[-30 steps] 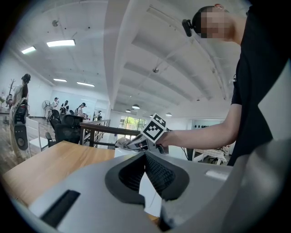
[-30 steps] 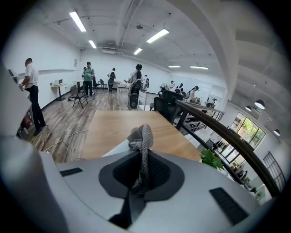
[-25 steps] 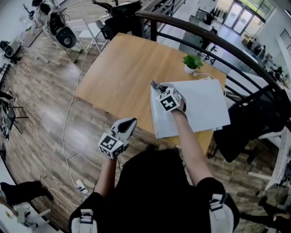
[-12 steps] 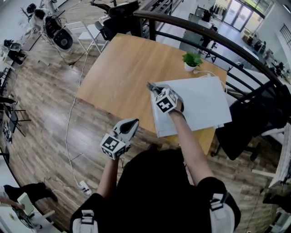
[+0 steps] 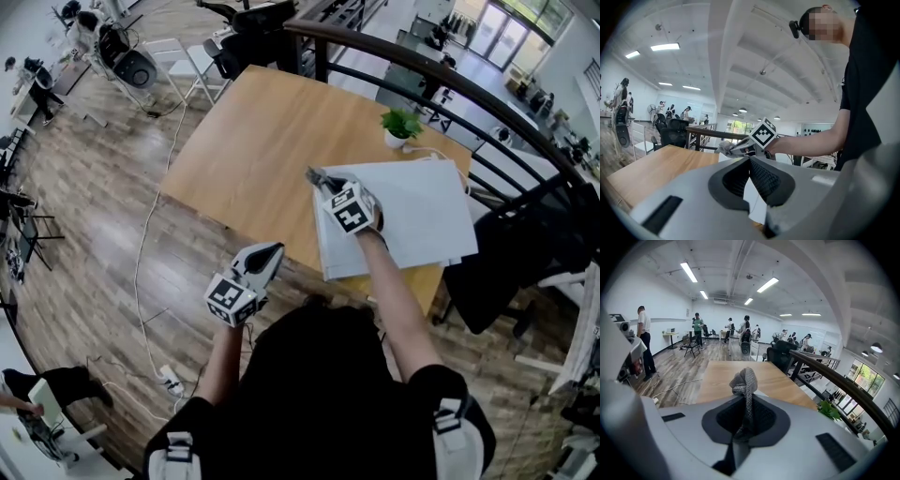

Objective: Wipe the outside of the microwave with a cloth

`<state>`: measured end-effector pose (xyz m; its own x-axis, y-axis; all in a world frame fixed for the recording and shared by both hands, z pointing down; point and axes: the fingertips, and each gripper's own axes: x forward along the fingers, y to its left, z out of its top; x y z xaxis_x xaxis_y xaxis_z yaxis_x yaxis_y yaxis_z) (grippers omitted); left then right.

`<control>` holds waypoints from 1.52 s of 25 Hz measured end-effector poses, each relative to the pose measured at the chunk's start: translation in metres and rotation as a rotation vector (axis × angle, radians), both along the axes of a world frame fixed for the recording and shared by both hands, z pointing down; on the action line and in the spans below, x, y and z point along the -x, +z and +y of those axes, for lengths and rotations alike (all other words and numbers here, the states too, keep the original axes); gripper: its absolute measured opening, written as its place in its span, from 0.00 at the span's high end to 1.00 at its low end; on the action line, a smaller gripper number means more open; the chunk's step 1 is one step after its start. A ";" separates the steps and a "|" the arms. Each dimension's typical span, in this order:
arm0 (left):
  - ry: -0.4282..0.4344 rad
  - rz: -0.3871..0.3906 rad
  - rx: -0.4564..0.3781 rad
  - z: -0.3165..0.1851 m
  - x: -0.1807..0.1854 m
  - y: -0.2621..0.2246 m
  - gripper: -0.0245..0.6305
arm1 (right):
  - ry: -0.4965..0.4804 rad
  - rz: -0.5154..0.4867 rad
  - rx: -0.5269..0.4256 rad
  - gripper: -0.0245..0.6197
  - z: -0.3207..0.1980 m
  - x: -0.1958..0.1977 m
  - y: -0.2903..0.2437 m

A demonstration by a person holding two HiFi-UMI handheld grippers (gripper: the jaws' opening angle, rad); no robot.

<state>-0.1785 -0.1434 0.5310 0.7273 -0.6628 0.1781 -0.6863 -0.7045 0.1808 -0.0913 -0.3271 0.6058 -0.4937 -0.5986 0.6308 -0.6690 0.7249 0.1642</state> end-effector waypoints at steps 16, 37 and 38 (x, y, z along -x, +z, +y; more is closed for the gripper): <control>0.034 0.018 -0.028 -0.006 -0.057 -0.019 0.96 | 0.030 -0.132 -0.162 0.93 0.051 -0.108 -0.042; 0.023 -0.018 -0.004 0.006 -0.149 -0.020 0.96 | 0.107 -0.307 -0.241 0.94 0.155 -0.246 -0.037; 0.015 -0.027 0.007 0.007 -0.153 -0.020 0.96 | 0.102 -0.320 -0.241 0.94 0.157 -0.249 -0.037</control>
